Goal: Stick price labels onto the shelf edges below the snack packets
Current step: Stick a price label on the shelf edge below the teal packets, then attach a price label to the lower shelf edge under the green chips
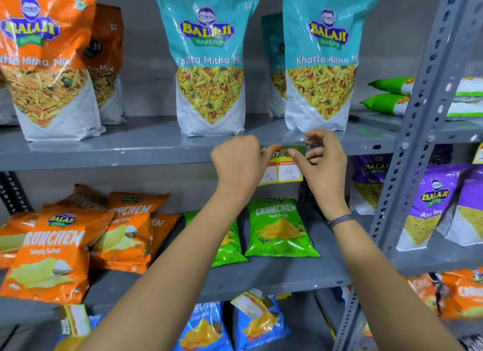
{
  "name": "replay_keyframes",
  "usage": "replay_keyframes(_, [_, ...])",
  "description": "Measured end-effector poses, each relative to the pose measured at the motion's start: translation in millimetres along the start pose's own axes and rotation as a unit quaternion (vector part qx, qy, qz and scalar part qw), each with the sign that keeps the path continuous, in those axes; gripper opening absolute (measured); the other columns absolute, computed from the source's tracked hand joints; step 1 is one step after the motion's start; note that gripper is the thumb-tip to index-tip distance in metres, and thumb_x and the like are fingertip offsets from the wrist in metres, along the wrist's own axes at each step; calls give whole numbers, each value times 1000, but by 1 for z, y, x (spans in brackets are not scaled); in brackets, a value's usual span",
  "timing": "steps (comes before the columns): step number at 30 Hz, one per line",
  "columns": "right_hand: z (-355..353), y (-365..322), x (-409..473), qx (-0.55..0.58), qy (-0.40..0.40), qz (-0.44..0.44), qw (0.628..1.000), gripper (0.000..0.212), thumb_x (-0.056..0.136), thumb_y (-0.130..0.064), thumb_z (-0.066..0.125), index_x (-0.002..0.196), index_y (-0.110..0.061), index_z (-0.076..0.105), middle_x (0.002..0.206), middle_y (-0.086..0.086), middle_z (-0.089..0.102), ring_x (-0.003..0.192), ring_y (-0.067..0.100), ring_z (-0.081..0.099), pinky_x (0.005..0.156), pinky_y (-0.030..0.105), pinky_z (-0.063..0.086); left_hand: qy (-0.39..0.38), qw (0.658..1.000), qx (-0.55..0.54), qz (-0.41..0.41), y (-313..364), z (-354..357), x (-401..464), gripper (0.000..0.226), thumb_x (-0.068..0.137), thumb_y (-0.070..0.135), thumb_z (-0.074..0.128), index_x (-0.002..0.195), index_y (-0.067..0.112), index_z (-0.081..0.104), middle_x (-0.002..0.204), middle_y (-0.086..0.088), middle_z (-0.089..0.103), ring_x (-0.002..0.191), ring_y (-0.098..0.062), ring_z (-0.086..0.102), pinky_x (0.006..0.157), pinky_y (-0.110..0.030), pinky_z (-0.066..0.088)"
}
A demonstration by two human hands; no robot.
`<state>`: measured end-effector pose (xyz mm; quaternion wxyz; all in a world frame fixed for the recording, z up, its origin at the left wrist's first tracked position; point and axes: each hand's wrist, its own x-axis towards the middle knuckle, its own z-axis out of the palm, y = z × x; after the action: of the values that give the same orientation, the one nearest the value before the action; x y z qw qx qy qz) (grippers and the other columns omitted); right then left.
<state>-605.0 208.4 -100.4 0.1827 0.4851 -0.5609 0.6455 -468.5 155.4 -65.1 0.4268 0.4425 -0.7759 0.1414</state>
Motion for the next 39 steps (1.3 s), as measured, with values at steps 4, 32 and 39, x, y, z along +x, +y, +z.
replay_keyframes(4, [0, 11, -51, -6, 75, 8, 997, 34, 84, -26, 68, 111, -15, 52, 104, 2, 51, 78, 14, 55, 68, 22, 45, -7, 999, -32, -42, -21, 16, -34, 62, 82, 68, 45, 62, 12, 61, 66, -14, 70, 66, -36, 67, 49, -27, 30])
replay_keyframes(32, [47, 140, -310, 83, -126, 580, 800, 21, 89, -3, 59, 69, -9, 62, 76, 12, 65, 69, 18, 61, 77, 41, 51, -426, 879, 50, 208, -71, 169, -219, 12, 68, 21, 78, 70, 13, 69, 67, -4, 71, 67, -21, 68, 42, -20, 47])
replay_keyframes(39, [22, 136, -302, -105, -214, 413, 879, 15, 85, -19, 66, 74, -11, 61, 78, 11, 71, 73, 25, 64, 63, 36, 51, -412, 899, -4, 151, -83, 176, -255, 26, 94, 27, 45, 89, 12, 65, 90, -8, 71, 90, -31, 64, 59, -31, 46])
